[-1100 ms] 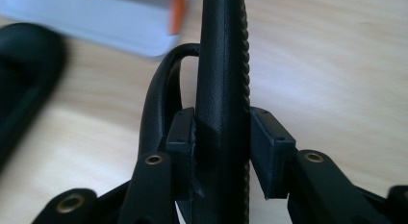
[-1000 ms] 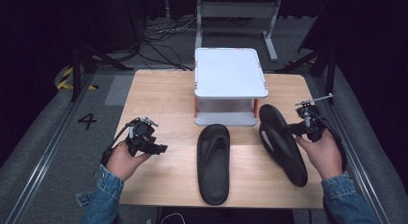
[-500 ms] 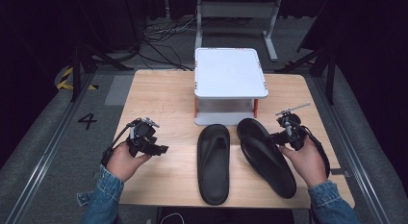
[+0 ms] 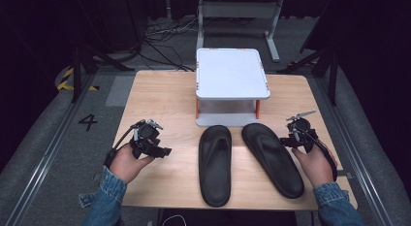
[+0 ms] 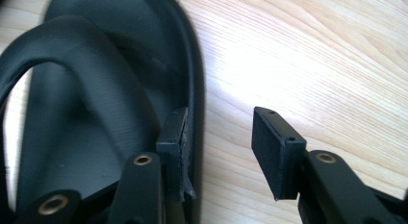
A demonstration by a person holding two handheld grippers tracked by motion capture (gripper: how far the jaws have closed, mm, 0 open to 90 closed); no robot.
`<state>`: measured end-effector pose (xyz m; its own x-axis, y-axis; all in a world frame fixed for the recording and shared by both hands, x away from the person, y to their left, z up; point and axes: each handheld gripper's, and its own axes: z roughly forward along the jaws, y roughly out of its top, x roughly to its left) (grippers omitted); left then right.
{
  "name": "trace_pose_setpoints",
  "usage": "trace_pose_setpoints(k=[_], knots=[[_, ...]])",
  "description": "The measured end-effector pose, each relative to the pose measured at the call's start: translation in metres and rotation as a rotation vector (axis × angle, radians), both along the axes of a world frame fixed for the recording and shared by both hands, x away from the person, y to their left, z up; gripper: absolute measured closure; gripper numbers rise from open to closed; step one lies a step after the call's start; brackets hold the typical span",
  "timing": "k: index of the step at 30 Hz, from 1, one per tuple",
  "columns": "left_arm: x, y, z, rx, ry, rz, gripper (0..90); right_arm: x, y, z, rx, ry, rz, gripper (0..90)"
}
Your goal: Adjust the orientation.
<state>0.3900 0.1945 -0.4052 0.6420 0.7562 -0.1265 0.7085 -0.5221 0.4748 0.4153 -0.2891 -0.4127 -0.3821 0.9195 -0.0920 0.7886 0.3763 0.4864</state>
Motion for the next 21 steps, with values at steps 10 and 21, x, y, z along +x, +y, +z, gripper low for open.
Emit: trace_pose_setpoints(k=[10, 21], knots=[[0.001, -0.001, 0.003, -0.002, -0.006, -0.01, 38.8, -0.016, -0.028, -0.007, -0.016, 0.024, -0.02, 65.2], [0.003, -0.012, 0.002, 0.008, 0.009, -0.048, 39.0, -0.031, -0.027, -0.022, 0.049, 0.215, 0.032, 80.6]])
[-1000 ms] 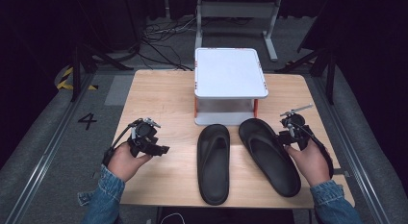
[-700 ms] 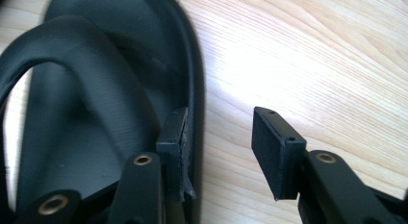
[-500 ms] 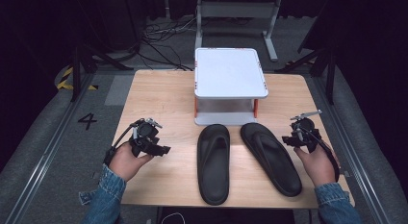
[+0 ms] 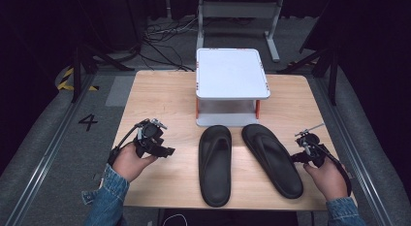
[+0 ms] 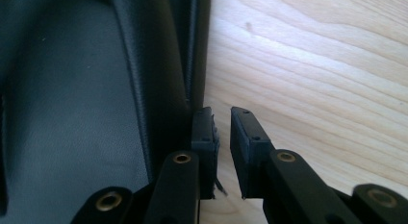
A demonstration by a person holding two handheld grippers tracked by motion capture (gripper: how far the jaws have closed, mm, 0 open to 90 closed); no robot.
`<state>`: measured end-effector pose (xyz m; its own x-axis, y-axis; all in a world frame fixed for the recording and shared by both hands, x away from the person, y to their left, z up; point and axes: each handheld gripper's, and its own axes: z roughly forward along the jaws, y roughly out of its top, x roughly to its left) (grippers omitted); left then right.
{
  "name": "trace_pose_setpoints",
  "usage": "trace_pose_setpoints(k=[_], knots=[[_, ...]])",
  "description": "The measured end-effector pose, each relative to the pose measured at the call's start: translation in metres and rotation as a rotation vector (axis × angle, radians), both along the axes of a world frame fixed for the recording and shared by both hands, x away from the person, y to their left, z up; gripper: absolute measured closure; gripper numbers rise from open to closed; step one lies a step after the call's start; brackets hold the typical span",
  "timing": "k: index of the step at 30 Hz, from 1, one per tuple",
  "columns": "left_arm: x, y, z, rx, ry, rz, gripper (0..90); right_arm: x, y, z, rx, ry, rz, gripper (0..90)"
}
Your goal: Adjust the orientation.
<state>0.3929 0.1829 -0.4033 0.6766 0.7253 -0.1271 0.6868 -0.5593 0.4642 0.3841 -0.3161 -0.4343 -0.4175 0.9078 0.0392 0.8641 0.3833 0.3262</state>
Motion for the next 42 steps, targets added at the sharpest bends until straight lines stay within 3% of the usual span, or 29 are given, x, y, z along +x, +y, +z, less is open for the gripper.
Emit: trace_pose_setpoints(k=[3, 15, 22, 24, 27, 32, 35, 37, 39, 42], knots=[[0.001, 0.0, -0.001, 0.002, 0.006, 0.0, 39.0, -0.005, 0.012, 0.0, 0.064, 0.025, 0.03, 80.2], [0.002, -0.001, -0.001, -0.004, 0.008, -0.007, 39.0, -0.023, 0.063, -0.001, 0.12, 0.046, 0.148, 76.1], [0.004, 0.0, -0.001, -0.008, 0.007, -0.005, 39.1, -0.028, 0.073, -0.002, 0.13, 0.048, 0.151, 75.3], [0.004, -0.001, 0.0, -0.005, 0.001, -0.009, 39.0, -0.029, 0.071, -0.002, 0.131, 0.035, 0.139, 67.9], [0.005, -0.001, 0.003, 0.002, -0.015, -0.016, 39.1, -0.03, 0.069, 0.001, 0.14, 0.01, 0.132, 66.5], [0.003, 0.011, 0.007, 0.023, -0.063, -0.024, 39.5, -0.039, 0.069, 0.02, 0.137, -0.093, 0.103, 64.1], [-0.002, 0.014, 0.005, 0.041, -0.069, -0.042, 39.6, -0.044, 0.079, 0.031, 0.133, -0.14, 0.092, 60.0], [-0.004, 0.014, 0.004, 0.044, -0.077, -0.054, 39.8, -0.045, 0.083, 0.033, 0.133, -0.146, 0.09, 59.3], [-0.008, 0.016, 0.001, 0.029, -0.061, -0.076, 39.9, -0.048, 0.099, 0.039, 0.128, -0.17, 0.108, 57.5], [-0.007, 0.018, 0.0, 0.021, -0.058, -0.065, 39.9, -0.048, 0.11, 0.04, 0.134, -0.164, 0.108, 56.4]])
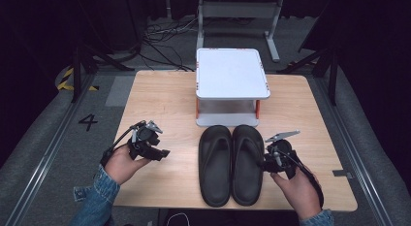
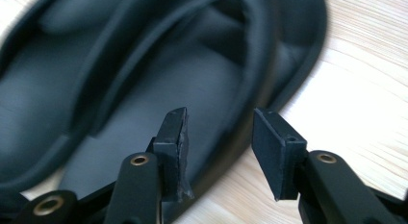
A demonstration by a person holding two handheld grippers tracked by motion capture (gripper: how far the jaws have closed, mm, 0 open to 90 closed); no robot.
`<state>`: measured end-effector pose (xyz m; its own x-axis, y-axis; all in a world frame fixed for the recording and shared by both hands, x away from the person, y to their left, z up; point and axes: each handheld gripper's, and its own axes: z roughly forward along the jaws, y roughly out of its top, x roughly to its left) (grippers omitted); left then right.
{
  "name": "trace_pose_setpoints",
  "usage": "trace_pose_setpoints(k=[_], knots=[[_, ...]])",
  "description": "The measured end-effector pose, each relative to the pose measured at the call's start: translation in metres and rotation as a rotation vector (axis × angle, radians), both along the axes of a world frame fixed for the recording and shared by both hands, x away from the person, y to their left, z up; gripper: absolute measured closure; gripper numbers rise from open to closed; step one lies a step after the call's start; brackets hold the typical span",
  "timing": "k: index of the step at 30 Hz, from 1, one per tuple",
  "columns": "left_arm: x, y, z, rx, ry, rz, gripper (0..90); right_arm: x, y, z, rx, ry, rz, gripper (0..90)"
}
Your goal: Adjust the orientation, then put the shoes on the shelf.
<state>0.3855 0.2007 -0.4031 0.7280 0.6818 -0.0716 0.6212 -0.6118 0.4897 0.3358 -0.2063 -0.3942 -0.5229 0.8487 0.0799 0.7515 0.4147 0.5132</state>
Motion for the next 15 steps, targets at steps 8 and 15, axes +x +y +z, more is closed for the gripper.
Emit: trace_pose_setpoints(k=[8, 15], knots=[[-0.006, 0.007, 0.001, -0.003, 0.005, 0.024, 39.8, 0.001, 0.031, -0.001, -0.002, -0.013, 0.051, 48.2], [-0.011, 0.013, -0.001, 0.002, 0.01, 0.045, 39.7, 0.005, 0.054, -0.004, 0.012, -0.003, 0.093, 42.0]])
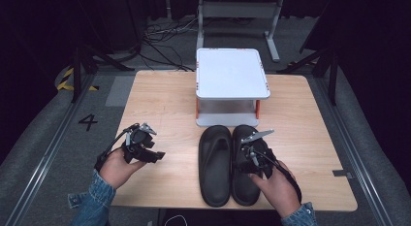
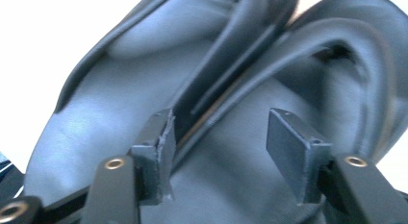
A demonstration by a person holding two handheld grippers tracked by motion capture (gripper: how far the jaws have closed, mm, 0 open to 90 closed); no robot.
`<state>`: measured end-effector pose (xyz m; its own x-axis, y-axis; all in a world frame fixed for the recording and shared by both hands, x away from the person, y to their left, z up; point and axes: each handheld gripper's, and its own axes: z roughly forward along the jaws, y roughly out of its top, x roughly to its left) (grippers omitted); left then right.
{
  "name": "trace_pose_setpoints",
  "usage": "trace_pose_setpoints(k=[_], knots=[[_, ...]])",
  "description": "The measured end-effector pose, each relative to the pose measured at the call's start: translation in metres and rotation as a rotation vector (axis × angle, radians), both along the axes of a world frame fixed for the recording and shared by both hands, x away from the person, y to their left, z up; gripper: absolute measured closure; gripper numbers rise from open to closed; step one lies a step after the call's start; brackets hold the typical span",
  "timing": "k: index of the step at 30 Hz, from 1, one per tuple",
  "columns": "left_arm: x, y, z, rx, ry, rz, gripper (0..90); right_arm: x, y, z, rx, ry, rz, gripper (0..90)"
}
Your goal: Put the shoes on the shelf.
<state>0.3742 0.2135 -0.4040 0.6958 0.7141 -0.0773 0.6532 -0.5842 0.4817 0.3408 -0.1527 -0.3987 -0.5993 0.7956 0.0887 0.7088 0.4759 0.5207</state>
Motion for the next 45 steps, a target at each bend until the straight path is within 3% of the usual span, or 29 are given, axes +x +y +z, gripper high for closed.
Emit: trace_pose_setpoints(k=[4, 7, 13, 17, 20, 24, 31, 34, 39, 45], knots=[[0.001, 0.002, -0.003, -0.003, 0.012, 0.001, 39.7, 0.002, 0.01, -0.004, 0.013, 0.02, 0.001, 34.3], [0.001, 0.002, -0.005, -0.001, 0.019, 0.0, 39.7, 0.005, 0.017, -0.007, 0.018, 0.043, -0.031, 28.4], [0.003, 0.001, -0.006, -0.002, 0.02, -0.001, 39.6, 0.011, 0.028, -0.021, -0.035, 0.088, -0.043, 27.8], [0.004, -0.002, -0.009, 0.006, 0.027, -0.009, 39.6, 0.013, 0.031, -0.026, -0.065, 0.071, -0.024, 36.7], [0.004, -0.004, -0.01, 0.008, 0.038, -0.012, 39.6, 0.017, 0.027, -0.027, -0.024, 0.12, -0.034, 42.7], [0.004, -0.005, -0.011, 0.013, 0.034, -0.018, 39.6, 0.016, 0.028, -0.026, -0.063, 0.12, -0.025, 58.0], [0.005, -0.005, -0.014, 0.016, 0.043, -0.017, 39.5, 0.017, 0.023, -0.024, -0.067, 0.135, -0.058, 68.5], [0.005, -0.005, -0.015, 0.016, 0.044, -0.017, 39.5, 0.018, 0.018, -0.024, -0.043, 0.143, -0.079, 76.4], [0.005, -0.005, -0.015, 0.019, 0.047, -0.021, 39.5, 0.018, 0.013, -0.024, -0.034, 0.152, -0.093, 77.2], [0.004, -0.003, -0.016, 0.014, 0.047, -0.014, 39.5, 0.019, 0.01, -0.013, -0.023, 0.116, -0.104, 77.4]])
